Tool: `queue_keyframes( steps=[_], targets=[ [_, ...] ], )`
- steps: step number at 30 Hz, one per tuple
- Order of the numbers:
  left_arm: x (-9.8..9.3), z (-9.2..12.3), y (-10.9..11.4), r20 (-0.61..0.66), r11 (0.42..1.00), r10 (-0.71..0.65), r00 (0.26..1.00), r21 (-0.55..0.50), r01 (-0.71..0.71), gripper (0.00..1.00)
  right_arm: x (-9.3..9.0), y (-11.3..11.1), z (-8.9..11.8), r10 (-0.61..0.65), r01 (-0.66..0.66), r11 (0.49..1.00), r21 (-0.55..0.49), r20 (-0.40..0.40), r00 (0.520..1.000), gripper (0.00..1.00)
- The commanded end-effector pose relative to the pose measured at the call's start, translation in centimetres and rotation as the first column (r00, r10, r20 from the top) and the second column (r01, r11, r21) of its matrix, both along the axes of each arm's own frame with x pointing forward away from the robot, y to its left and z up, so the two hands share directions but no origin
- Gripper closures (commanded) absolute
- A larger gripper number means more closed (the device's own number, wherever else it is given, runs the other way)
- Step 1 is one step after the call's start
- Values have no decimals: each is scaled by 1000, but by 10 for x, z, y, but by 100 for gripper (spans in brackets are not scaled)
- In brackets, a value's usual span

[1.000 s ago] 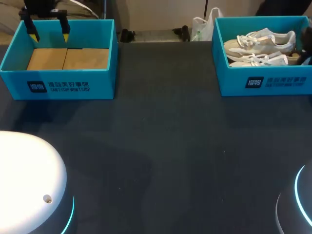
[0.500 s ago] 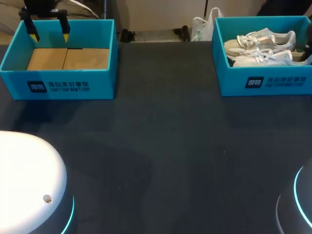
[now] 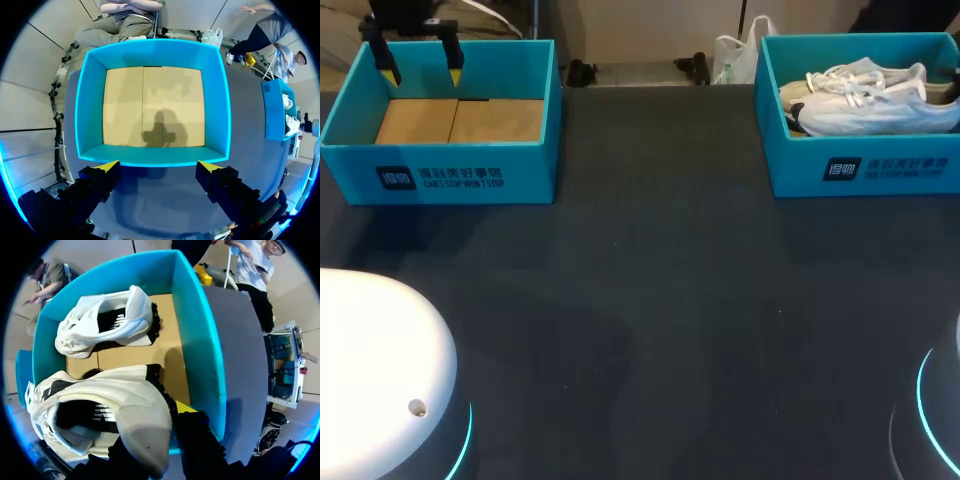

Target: Take the shoe out of the shoebox, open the shoe tongue, remove and reinsert the insole, then place the shoe into the shoebox

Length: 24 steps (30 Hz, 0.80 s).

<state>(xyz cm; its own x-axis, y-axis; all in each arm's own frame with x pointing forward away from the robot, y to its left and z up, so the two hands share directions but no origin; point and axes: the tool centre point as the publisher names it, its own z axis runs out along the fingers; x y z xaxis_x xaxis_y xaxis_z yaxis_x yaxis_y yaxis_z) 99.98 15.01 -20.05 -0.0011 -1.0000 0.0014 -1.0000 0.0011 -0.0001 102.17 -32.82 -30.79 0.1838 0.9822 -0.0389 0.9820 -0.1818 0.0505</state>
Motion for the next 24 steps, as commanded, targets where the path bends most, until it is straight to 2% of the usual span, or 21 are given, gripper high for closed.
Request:
queue_keyframes(
  steps=[1, 9, 13, 17, 24],
  targets=[
    [0, 0, 0, 0, 1000, 0, 1000, 0, 0, 0, -1, 2, 17, -33, 33, 999, -10, -3, 999, 100],
    [0, 0, 0, 0, 1000, 0, 1000, 0, 0, 0, 4, 3, 36, -100, 100, 995, -20, -1, 995, 100],
    [0, 0, 0, 0, 1000, 0, 1000, 0, 0, 0, 1, 7, 50, -115, 114, 993, -24, -5, 993, 100],
    [0, 0, 0, 0, 1000, 0, 1000, 0, 0, 0, -7, 22, 66, -107, 104, 993, -52, -44, 993, 100],
    [0, 0, 0, 0, 1000, 0, 1000, 0, 0, 0, -35, 40, 95, -147, 143, 988, -59, -61, 987, 100]
  ],
)
